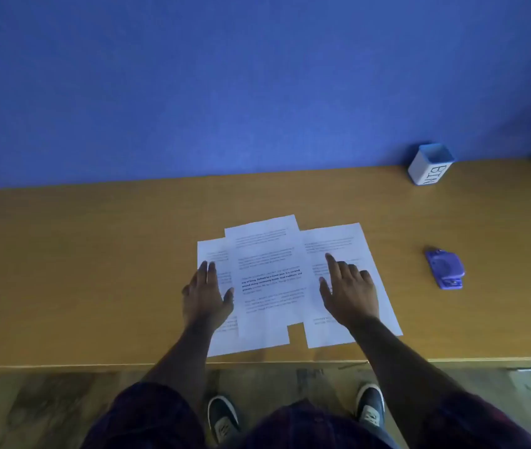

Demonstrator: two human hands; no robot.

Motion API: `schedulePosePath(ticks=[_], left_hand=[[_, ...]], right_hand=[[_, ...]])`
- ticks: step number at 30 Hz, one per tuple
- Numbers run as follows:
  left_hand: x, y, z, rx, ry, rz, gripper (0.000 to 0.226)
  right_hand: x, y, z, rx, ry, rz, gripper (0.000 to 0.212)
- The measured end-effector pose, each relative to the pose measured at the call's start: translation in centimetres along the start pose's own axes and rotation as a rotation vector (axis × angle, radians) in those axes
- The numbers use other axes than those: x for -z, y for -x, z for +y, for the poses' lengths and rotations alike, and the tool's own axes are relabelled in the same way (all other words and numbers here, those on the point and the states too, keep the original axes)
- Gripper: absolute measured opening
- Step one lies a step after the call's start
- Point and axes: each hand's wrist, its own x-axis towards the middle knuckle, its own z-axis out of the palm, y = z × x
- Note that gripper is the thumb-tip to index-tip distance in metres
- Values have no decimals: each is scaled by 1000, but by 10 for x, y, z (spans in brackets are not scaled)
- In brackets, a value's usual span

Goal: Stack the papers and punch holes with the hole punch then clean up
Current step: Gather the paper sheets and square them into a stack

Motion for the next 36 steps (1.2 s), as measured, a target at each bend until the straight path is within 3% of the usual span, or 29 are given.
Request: schedulePosePath(ticks=[5,8,14,27,36], left_hand=[[-13,12,3,363,102,-115,94],[-16,13,6,452,137,-142,98],[-16,6,12,527,165,-131,103],[-22,-2,9,585,419,-120,89],[-21,0,-5,596,628,-128,51]], right_hand=[[-10,7,-21,-156,-7,-232,61],[-12,3,-28,-227,-20,-301,69],[-14,0,-43,-324,-13,-373,85],[-7,-7,-61,-356,18,-409,72],[-5,-8,-61,-350,2,-414,62]])
